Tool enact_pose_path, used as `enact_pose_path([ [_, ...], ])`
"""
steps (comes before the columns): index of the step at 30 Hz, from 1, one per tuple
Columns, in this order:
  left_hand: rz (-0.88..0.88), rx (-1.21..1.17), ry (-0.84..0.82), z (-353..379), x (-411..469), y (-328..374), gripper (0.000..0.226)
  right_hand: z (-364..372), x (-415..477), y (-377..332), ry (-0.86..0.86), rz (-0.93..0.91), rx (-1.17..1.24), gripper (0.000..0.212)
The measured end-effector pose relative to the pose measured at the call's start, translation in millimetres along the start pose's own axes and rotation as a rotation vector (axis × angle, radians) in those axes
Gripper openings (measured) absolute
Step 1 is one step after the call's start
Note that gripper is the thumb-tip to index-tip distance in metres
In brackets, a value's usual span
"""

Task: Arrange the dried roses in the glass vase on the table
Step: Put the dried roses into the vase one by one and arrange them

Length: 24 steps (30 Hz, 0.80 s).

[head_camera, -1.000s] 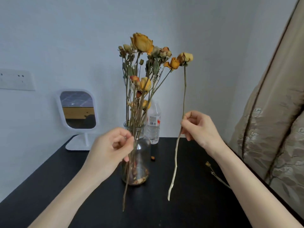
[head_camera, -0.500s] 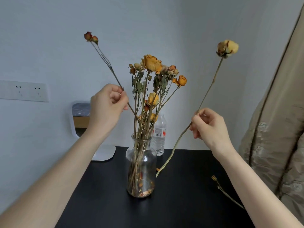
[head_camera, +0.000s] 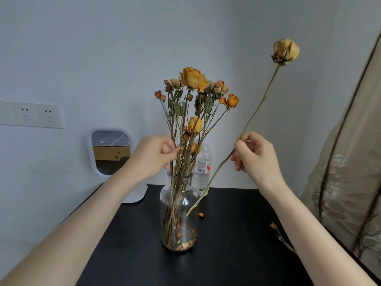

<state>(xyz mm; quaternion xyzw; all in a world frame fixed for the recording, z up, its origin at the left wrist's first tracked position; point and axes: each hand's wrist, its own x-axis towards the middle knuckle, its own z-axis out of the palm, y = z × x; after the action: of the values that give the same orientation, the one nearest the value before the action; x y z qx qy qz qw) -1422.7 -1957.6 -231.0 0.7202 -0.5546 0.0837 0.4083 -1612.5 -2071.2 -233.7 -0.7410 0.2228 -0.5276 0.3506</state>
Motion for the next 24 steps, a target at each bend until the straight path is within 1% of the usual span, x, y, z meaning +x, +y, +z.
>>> enact_pose_path([
  [4, -0.033, 0.045, -0.145, 12, -5, -5, 0.009, 3, 2, 2, -0.005, -0.007, 0.005, 0.015],
  [8, -0.074, 0.032, -0.196, 22, -6, -9, 0.011, 4, 3, 5, -0.011, 0.006, 0.011, 0.015],
  [10, -0.093, 0.001, -0.165, 26, -7, -11, 0.016, 5, 4, 7, -0.009, 0.01, 0.013, 0.016],
  [14, -0.141, -0.049, 0.05, 40, -20, -22, 0.028, 6, 6, 9, 0.002, 0.005, 0.006, 0.015],
  [16, -0.198, -0.059, 0.09, 51, -26, -30, 0.045, 6, 8, 10, 0.006, 0.005, -0.002, 0.016],
  [18, -0.259, -0.074, 0.061, 62, -29, -37, 0.069, 8, 10, 10, 0.004, 0.01, -0.003, 0.017],
  [19, -0.281, -0.096, 0.046, 67, -30, -39, 0.077, 9, 11, 10, 0.001, 0.015, -0.002, 0.017],
  [21, -0.313, -0.152, 0.038, 77, -31, -41, 0.079, 11, 11, 11, -0.003, 0.027, 0.0, 0.017],
  [24, -0.323, -0.211, 0.079, 91, -32, -40, 0.07, 12, 11, 13, -0.01, 0.029, 0.003, 0.017],
])
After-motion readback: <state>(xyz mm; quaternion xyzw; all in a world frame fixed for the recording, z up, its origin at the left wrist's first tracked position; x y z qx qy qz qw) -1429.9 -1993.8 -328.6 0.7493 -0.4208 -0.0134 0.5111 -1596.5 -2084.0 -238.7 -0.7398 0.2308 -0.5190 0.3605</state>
